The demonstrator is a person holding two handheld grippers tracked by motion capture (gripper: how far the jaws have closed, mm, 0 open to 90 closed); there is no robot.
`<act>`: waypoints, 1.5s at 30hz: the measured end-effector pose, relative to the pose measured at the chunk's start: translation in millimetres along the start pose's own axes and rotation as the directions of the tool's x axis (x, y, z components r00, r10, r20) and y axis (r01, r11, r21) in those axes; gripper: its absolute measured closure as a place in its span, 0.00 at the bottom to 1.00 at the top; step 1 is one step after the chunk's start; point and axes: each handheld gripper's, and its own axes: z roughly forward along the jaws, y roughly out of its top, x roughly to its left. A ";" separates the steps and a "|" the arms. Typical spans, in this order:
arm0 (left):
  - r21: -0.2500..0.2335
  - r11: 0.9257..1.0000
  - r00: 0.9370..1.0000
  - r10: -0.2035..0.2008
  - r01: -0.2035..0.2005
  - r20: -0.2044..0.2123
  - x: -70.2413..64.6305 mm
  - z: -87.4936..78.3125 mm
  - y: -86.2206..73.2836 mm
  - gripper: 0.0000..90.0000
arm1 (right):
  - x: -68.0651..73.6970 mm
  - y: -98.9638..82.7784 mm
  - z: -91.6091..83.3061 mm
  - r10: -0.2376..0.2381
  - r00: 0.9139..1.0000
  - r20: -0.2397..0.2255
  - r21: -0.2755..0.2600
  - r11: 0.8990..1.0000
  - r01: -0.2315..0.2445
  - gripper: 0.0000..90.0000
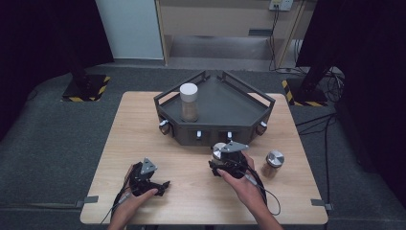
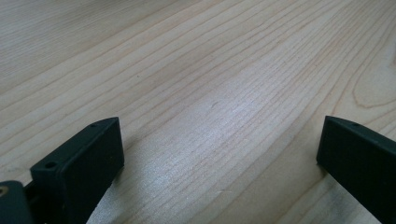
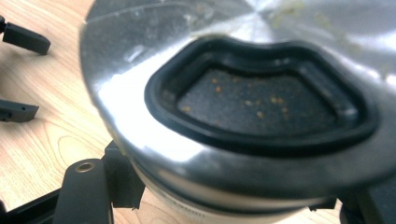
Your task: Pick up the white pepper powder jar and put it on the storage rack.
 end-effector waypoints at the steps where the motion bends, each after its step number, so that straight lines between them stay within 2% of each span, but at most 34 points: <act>1: 0.000 1.000 1.000 0.001 -0.001 0.000 0.1 0.0 0.0 0.00 | 0.1 0.9 -1.1 0.001 1.000 0.004 -0.002 1.000 -0.001 0.34; 19: 0.000 1.000 1.000 0.000 0.000 0.002 0.8 0.6 0.6 0.00 | -5.9 21.5 -19.4 0.016 0.999 0.029 -0.021 1.000 -0.015 0.34; 45: 0.000 1.000 1.000 -0.001 0.001 0.001 0.7 0.6 0.6 0.00 | -11.6 46.5 -42.2 0.007 0.999 0.052 -0.054 0.999 -0.005 0.34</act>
